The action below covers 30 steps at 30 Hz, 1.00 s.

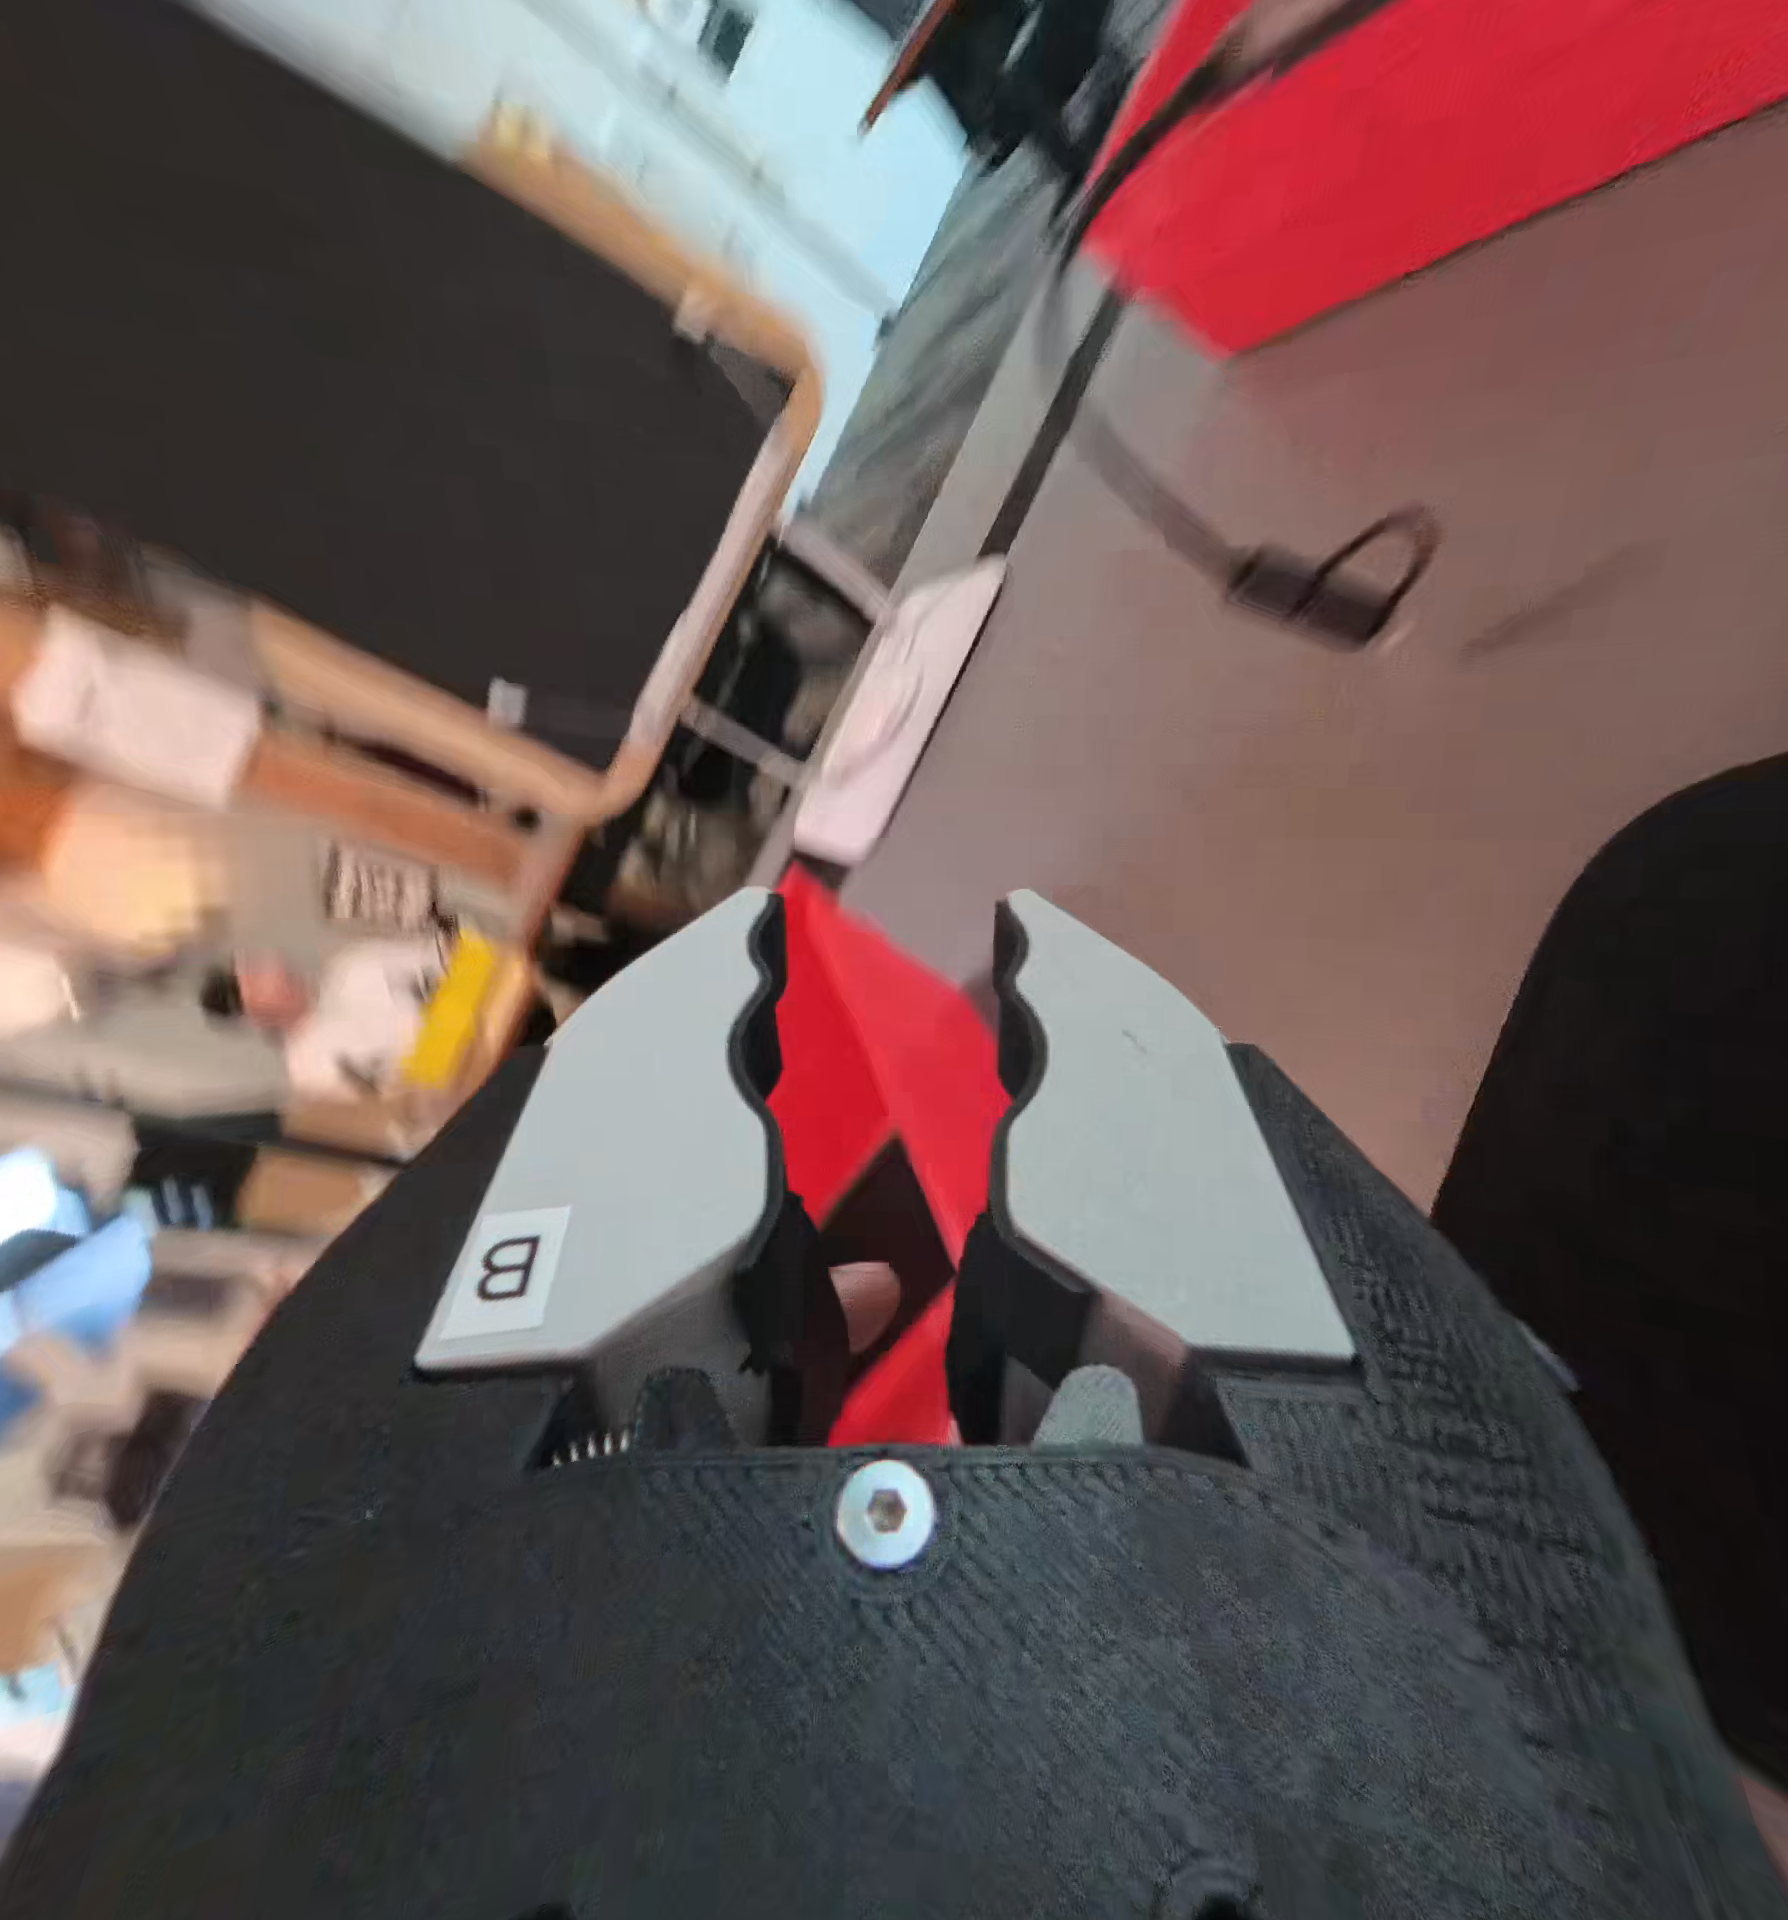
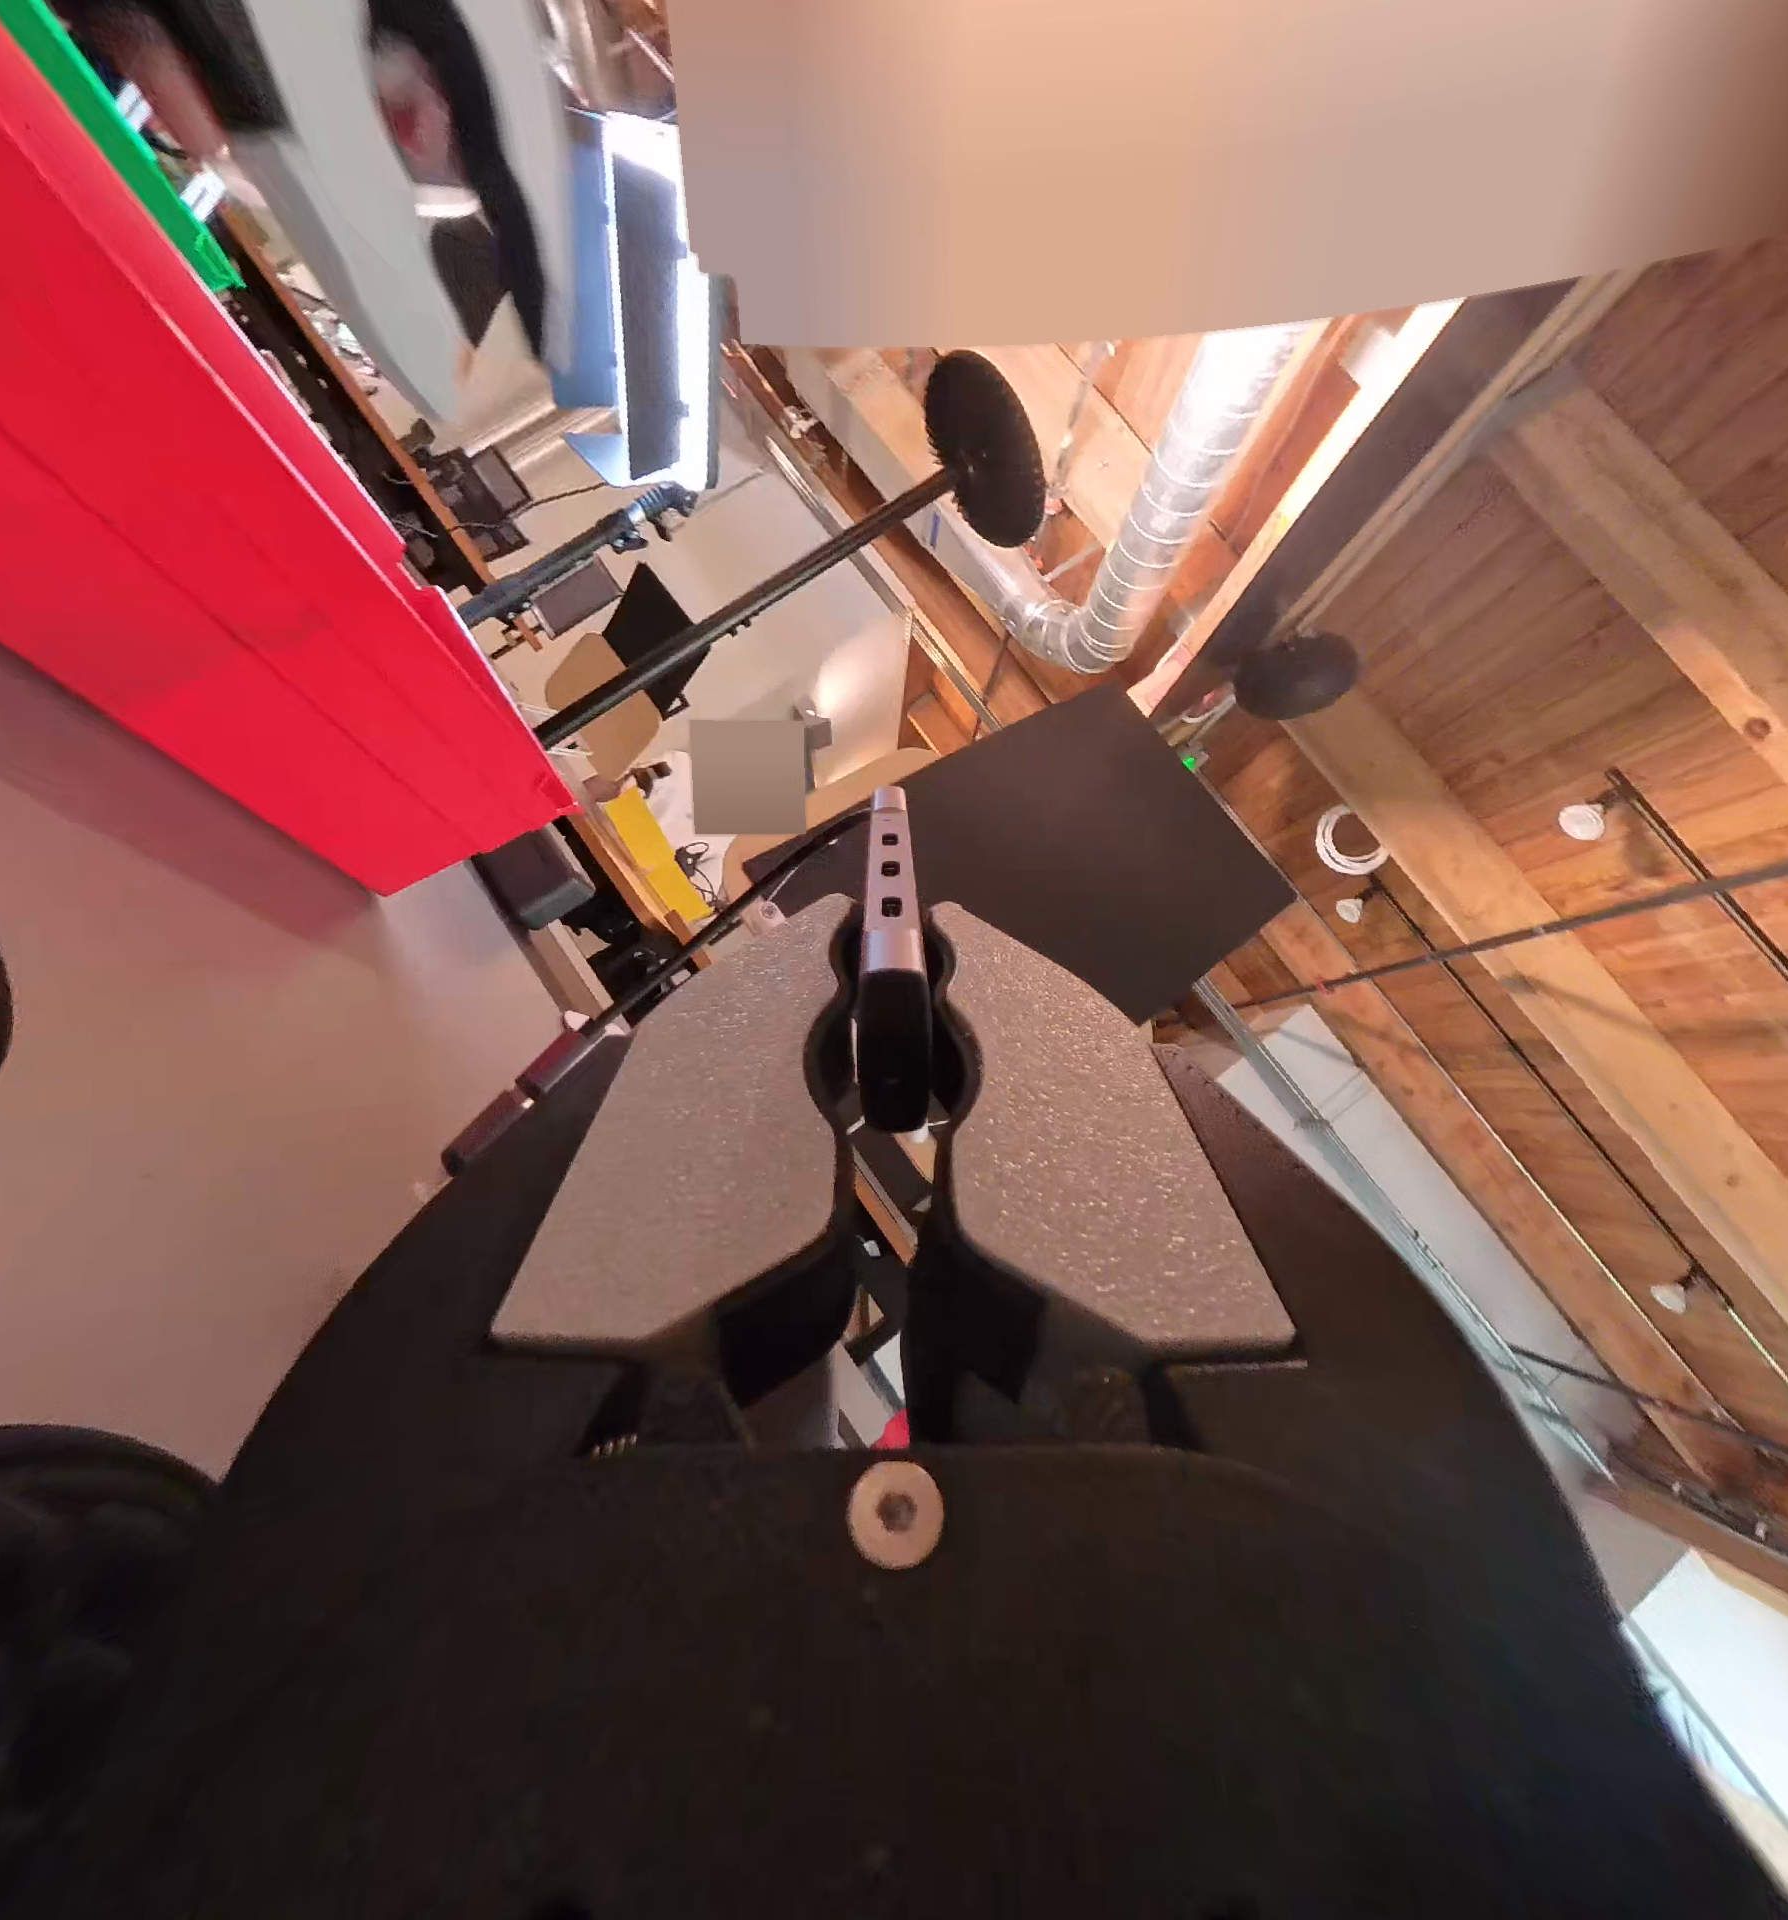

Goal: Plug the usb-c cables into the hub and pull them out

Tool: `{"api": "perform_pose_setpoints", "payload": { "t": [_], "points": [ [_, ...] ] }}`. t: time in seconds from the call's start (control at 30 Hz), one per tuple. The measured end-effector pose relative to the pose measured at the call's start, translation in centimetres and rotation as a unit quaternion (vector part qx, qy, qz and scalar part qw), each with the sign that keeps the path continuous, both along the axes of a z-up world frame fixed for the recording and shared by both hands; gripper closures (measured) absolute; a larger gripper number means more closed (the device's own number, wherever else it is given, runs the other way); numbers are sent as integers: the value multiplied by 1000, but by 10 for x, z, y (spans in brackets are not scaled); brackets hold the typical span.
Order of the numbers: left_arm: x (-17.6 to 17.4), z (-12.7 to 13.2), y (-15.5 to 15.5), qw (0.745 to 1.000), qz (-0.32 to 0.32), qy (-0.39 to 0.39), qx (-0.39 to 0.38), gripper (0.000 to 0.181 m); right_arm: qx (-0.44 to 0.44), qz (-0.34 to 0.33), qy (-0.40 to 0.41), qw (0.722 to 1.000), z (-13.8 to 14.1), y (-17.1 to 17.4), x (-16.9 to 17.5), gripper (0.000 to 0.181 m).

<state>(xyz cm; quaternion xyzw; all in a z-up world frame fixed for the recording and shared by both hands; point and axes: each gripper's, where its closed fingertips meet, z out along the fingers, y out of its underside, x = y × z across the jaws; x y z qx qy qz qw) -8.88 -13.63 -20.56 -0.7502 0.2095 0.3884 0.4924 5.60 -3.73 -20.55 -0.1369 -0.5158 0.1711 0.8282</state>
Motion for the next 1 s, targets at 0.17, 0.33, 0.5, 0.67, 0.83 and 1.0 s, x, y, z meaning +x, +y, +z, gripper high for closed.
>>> {"api": "perform_pose_setpoints", "payload": {
  "t": [0.17, 0.33, 0.5, 0.67, 0.83, 1.0],
  "points": [
    [-85, -19, -100, 958, 178, -223, 24, 146, -16, 3, 3, 1000, 1, 3, -1, 173],
    [-130, -53, -135, 895, 261, -360, -19, 143, -14, 5, 0, 1000, 0, 1, -3, 173],
    [-154, -92, -123, 852, 296, -422, -88, 144, -22, 2, 3, 1000, 1, 4, -3, 173],
    [-180, -123, -118, 810, 355, -447, -133, 160, -28, 5, 5, 1000, 2, 6, -1, 173],
    [-194, -126, -114, 798, 388, -440, -136, 168, -26, 6, 6, 1000, 2, 5, -1, 173],
    [-192, -142, -114, 772, 392, -475, -157, 155, -23, 7, 8, 1000, 3, 3, -1, 173]
  ]
}}
